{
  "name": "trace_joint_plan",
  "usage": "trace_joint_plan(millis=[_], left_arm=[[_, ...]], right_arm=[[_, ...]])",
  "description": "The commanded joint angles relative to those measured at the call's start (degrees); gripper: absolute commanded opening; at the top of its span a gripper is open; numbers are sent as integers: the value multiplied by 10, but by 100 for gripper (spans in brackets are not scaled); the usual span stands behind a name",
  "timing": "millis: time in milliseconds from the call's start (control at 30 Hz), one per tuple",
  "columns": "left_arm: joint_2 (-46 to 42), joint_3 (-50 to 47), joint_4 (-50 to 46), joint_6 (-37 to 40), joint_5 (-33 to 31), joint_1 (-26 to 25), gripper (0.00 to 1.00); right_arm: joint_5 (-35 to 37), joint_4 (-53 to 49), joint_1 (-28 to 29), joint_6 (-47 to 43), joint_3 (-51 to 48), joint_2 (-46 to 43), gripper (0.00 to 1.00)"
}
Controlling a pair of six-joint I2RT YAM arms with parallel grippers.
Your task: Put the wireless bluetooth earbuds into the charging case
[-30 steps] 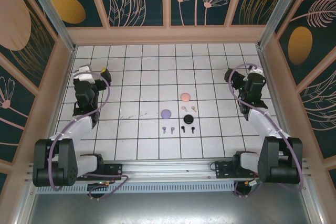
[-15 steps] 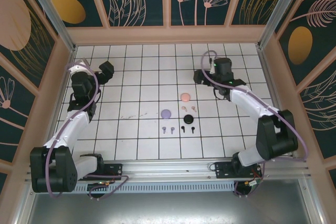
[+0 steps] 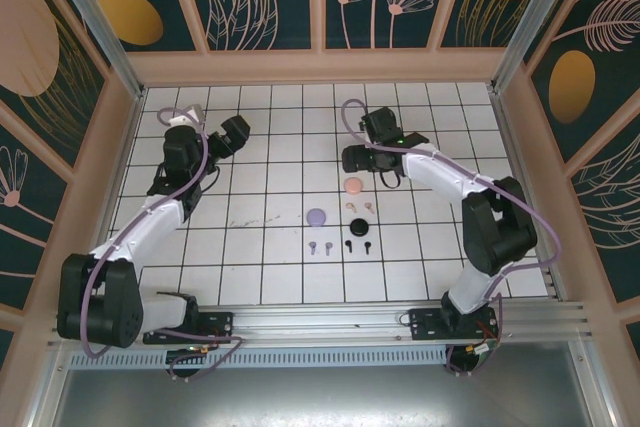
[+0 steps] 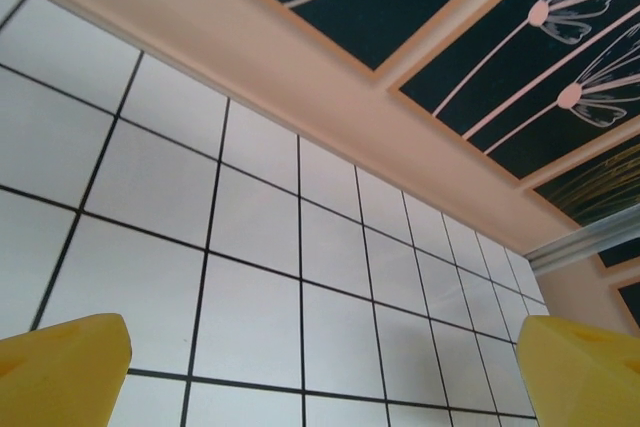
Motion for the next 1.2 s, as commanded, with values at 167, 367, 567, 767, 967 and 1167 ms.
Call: trace_joint_plan(millis=[167, 367, 567, 767, 967, 1167], left_arm=[[63, 36, -42, -36, -3, -11, 99], [79, 56, -73, -73, 21, -11, 99], [82, 54, -57, -57, 51, -12, 99], [82, 59, -63, -32, 52, -12, 99], [87, 62, -61, -18, 67, -12, 99], [97, 65, -59, -14, 77, -12, 99]], right_arm=[[24, -67, 16, -27, 37, 55, 84], [1, -83, 16, -53, 54, 90, 84], [-20, -92, 16, -72, 69, 118, 83], [-27, -115, 16, -98, 89, 145, 80], [-21, -135, 16, -114, 109, 165, 78], [-24, -147, 16, -118, 121, 178, 76]])
